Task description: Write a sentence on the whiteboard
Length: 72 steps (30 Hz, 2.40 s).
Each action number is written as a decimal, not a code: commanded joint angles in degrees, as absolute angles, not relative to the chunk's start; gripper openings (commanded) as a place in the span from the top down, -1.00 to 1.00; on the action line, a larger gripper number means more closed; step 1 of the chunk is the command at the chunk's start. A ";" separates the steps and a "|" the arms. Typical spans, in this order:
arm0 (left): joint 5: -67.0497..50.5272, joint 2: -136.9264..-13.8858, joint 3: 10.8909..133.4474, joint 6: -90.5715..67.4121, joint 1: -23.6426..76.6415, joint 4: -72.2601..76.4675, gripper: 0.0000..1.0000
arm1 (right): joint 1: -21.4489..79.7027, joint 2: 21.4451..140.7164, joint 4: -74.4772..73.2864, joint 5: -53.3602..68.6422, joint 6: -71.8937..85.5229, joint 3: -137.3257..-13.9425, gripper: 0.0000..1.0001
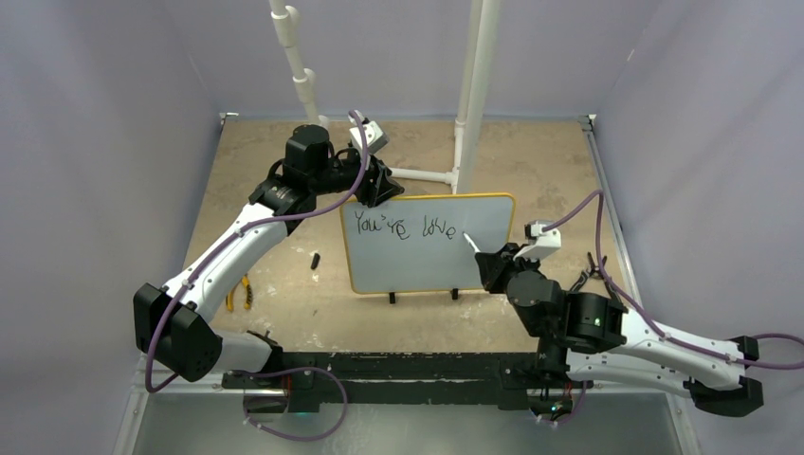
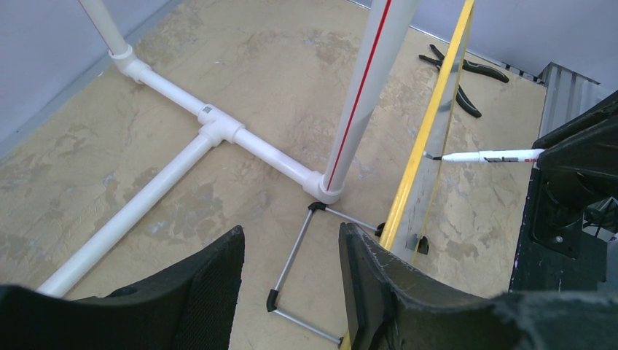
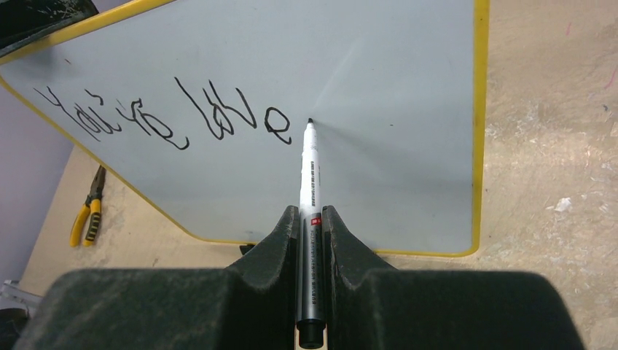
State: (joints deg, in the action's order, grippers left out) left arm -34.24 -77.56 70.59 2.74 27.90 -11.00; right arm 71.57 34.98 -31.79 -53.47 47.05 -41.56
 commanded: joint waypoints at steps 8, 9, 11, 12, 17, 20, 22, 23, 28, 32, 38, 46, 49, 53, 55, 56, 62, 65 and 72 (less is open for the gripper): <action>-35.16 -76.47 70.14 4.02 28.21 -11.09 0.01 | 71.46 37.67 -27.47 -53.81 42.88 -44.06 1.00; -35.16 -76.47 70.14 3.99 28.21 -11.08 0.00 | 71.46 37.64 -27.95 -53.49 43.48 -43.92 1.00; -35.16 -76.46 70.19 4.03 28.21 -11.10 0.01 | 71.50 37.41 -28.73 -52.81 44.67 -43.42 1.00; -35.16 -76.46 70.10 3.99 28.21 -11.08 0.00 | 71.46 37.23 -28.99 -52.55 45.13 -43.21 1.00; -35.21 -76.57 70.14 3.96 28.21 -11.00 0.00 | 71.46 36.56 -30.55 -51.29 47.20 -42.71 1.00; -35.23 -76.59 70.14 4.00 28.21 -11.03 0.00 | 71.46 36.75 -31.59 -50.99 48.38 -42.93 1.00; -35.24 -76.55 70.14 3.96 28.21 -11.03 0.00 | 71.46 37.56 -32.88 -50.91 49.62 -43.26 1.00; -35.24 -76.55 70.14 3.96 28.21 -11.07 0.00 | 71.46 37.87 -33.54 -51.08 50.41 -43.43 1.00; -35.15 -76.60 70.09 4.04 28.21 -11.07 0.00 | 71.46 38.69 -35.31 -52.05 52.02 -44.03 1.00; -35.16 -76.49 70.14 4.04 28.21 -11.07 0.00 | 71.46 37.97 -34.40 -53.88 50.46 -44.55 1.00; -35.02 -76.47 70.13 4.13 28.21 -11.21 0.00 | 71.46 38.75 -31.61 -57.12 46.63 -46.30 1.00; -34.98 -76.56 70.15 4.13 28.21 -11.07 -0.01 | 71.46 38.27 -28.23 -59.66 42.55 -47.19 1.00; -34.98 -76.58 70.14 4.13 28.21 -11.07 -0.01 | 71.46 37.77 -25.85 -60.14 40.22 -47.20 1.00; -34.97 -76.51 70.14 4.12 28.21 -11.11 -0.01 | 71.46 37.76 -25.13 -60.70 39.30 -47.61 1.00; -35.06 -76.51 70.14 4.11 28.21 -11.13 -0.01 | 71.46 37.72 -25.00 -60.69 39.28 -47.70 1.00; -35.07 -76.47 70.15 4.14 28.21 -11.16 -0.01 | 71.46 37.74 -24.96 -60.66 39.24 -47.68 1.00; -35.11 -76.47 70.14 4.05 28.21 -11.16 -0.01 | 71.46 38.03 -26.51 -59.20 41.48 -47.14 1.00; -35.16 -76.47 70.14 4.04 28.21 -11.07 -0.01 | 71.47 38.05 -28.21 -57.78 44.21 -46.60 1.00; -35.30 -76.46 70.14 3.91 28.19 -11.00 -0.01 | 71.46 37.37 -30.54 -55.56 48.91 -45.14 1.00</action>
